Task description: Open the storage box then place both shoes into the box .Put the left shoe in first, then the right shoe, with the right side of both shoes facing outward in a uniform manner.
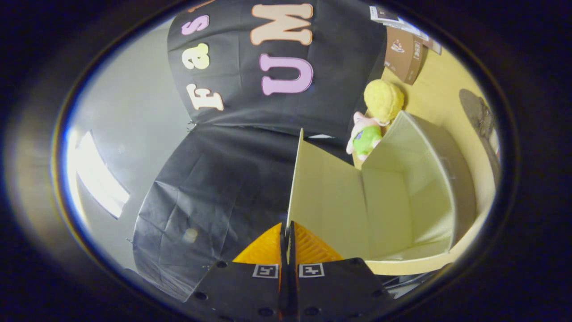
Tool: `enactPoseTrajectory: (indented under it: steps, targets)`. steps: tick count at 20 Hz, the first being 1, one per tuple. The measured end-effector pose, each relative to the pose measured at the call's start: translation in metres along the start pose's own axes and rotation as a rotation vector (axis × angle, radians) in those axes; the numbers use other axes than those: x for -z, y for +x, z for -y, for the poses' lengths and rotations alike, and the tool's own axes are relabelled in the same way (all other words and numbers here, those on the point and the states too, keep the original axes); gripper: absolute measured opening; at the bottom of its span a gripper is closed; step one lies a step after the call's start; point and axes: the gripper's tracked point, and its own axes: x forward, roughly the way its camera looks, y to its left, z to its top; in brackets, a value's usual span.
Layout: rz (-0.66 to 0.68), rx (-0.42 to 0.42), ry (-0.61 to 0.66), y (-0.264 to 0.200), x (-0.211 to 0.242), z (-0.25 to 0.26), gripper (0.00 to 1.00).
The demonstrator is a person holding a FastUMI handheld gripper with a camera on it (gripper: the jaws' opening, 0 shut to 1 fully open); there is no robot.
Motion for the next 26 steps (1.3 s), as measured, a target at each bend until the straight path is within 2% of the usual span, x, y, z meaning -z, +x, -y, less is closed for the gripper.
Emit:
enactPoseTrajectory:
  steps: [5, 10, 14, 17, 20, 26]
  targets:
    - [-0.094, 0.001, -0.022, 0.054, 0.044, -0.017, 0.03]
    - [-0.205, 0.035, -0.020, 0.097, 0.099, -0.007, 0.03]
    - [-0.232, 0.057, -0.049, 0.105, 0.117, 0.002, 0.03]
    - [-0.251, 0.055, -0.069, 0.103, 0.117, 0.007, 0.09]
    - [-0.242, 0.091, -0.145, 0.090, 0.106, 0.017, 0.39]
    - [-0.086, 0.241, -0.334, 0.050, 0.030, 0.048, 0.99]
